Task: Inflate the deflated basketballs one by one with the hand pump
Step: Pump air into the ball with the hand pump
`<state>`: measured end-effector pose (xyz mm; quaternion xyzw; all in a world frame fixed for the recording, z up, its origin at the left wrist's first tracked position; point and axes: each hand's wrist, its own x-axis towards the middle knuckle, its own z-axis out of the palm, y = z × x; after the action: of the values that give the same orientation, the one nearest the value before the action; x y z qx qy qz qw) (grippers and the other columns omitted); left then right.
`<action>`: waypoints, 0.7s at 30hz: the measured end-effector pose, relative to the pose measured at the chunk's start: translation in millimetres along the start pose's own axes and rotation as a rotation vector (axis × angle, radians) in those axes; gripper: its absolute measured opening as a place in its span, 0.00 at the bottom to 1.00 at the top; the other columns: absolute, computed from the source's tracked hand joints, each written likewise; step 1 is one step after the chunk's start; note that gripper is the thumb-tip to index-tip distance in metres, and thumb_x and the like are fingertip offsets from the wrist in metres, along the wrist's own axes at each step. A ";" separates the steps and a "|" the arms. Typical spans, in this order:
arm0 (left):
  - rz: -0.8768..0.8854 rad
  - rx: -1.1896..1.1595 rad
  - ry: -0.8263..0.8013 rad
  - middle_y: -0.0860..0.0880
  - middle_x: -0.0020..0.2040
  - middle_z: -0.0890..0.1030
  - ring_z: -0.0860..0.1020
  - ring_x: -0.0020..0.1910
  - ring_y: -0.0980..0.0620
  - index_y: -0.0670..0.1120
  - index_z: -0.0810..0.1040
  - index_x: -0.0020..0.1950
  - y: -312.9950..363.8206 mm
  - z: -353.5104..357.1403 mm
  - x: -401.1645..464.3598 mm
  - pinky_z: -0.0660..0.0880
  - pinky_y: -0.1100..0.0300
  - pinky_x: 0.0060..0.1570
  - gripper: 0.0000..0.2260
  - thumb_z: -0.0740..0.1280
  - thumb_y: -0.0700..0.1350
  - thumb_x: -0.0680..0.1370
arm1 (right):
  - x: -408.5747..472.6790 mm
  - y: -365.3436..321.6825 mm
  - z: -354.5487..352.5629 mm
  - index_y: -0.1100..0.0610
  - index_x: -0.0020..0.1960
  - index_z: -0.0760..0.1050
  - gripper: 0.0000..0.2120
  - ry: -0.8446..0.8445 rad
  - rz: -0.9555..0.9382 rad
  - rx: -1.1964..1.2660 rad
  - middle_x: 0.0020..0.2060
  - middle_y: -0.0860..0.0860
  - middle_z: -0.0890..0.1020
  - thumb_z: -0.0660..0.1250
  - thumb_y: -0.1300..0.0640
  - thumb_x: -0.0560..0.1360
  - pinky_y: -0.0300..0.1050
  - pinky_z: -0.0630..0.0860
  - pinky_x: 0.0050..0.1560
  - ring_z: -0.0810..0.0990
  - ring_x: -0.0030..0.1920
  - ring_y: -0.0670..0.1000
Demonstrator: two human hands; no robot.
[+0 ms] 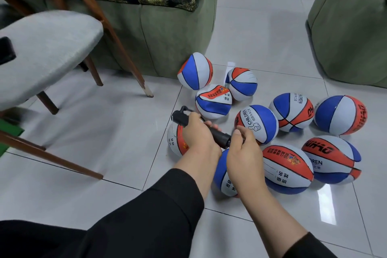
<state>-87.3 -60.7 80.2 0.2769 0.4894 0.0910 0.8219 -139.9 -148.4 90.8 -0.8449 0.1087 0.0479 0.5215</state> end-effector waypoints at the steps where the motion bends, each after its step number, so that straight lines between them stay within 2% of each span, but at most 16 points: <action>1: -0.009 0.000 0.003 0.51 0.26 0.74 0.73 0.23 0.52 0.44 0.74 0.45 1.0 -1.7 1.1 0.76 0.59 0.30 0.05 0.67 0.45 0.76 | -0.6 -0.6 -0.3 0.53 0.74 0.69 0.20 -0.029 0.000 -0.011 0.61 0.52 0.80 0.54 0.50 0.85 0.45 0.68 0.56 0.76 0.61 0.53; 3: -0.032 0.003 0.010 0.50 0.27 0.74 0.72 0.24 0.51 0.44 0.73 0.45 5.1 -5.5 5.1 0.76 0.59 0.30 0.05 0.67 0.44 0.75 | -2.6 -0.2 -2.3 0.51 0.76 0.68 0.21 -0.094 -0.014 -0.047 0.57 0.50 0.80 0.55 0.49 0.85 0.46 0.69 0.60 0.76 0.64 0.53; 5: -0.032 0.014 0.012 0.50 0.28 0.73 0.72 0.23 0.51 0.45 0.73 0.45 13.5 -6.7 8.9 0.76 0.58 0.31 0.04 0.67 0.44 0.75 | -3.9 0.5 -8.4 0.50 0.76 0.68 0.21 -0.104 -0.035 -0.076 0.51 0.46 0.78 0.55 0.48 0.84 0.48 0.71 0.60 0.76 0.63 0.53; 7: -0.011 -0.001 0.037 0.50 0.29 0.74 0.73 0.23 0.52 0.45 0.74 0.46 26.4 -8.6 13.2 0.78 0.59 0.31 0.03 0.67 0.43 0.76 | -2.4 2.6 -18.0 0.49 0.74 0.70 0.20 -0.057 -0.041 -0.078 0.53 0.47 0.79 0.56 0.48 0.84 0.48 0.72 0.59 0.76 0.60 0.51; 10: 0.018 -0.008 0.106 0.50 0.33 0.77 0.76 0.27 0.51 0.46 0.75 0.47 47.6 -14.8 24.8 0.79 0.59 0.33 0.04 0.68 0.44 0.78 | 0.7 6.0 -36.3 0.50 0.70 0.75 0.17 -0.005 -0.011 -0.005 0.57 0.45 0.80 0.57 0.50 0.84 0.44 0.69 0.58 0.75 0.58 0.46; 13: 0.039 -0.003 0.125 0.49 0.34 0.78 0.78 0.32 0.50 0.46 0.75 0.48 56.9 -19.9 30.4 0.79 0.58 0.32 0.03 0.68 0.45 0.79 | 3.0 8.4 -46.5 0.48 0.66 0.77 0.14 0.021 0.000 0.019 0.51 0.40 0.80 0.58 0.50 0.84 0.43 0.69 0.54 0.77 0.54 0.46; 15: 0.045 -0.014 0.116 0.49 0.33 0.77 0.77 0.31 0.50 0.46 0.75 0.48 54.6 -20.8 29.3 0.80 0.56 0.38 0.03 0.67 0.44 0.79 | 2.8 8.8 -45.9 0.49 0.65 0.77 0.14 0.035 -0.010 0.002 0.46 0.37 0.78 0.58 0.50 0.84 0.44 0.69 0.53 0.77 0.52 0.47; 18: 0.039 -0.050 0.119 0.50 0.30 0.74 0.73 0.29 0.51 0.46 0.73 0.46 43.9 -20.6 25.0 0.78 0.54 0.42 0.03 0.65 0.43 0.78 | 2.0 9.2 -41.4 0.51 0.67 0.77 0.16 0.050 -0.013 -0.008 0.46 0.41 0.76 0.56 0.50 0.85 0.46 0.68 0.54 0.74 0.54 0.49; 21: 0.013 -0.059 0.103 0.51 0.28 0.74 0.72 0.25 0.52 0.46 0.74 0.43 28.5 -16.8 15.1 0.78 0.57 0.37 0.04 0.66 0.44 0.78 | -1.4 9.0 -33.6 0.51 0.71 0.73 0.18 0.029 -0.002 -0.034 0.54 0.47 0.78 0.53 0.50 0.85 0.46 0.68 0.55 0.74 0.56 0.51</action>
<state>-90.5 -24.5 78.2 0.2508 0.5264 0.1251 0.8027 -144.4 -182.1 98.4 -0.8544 0.1147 0.0369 0.5055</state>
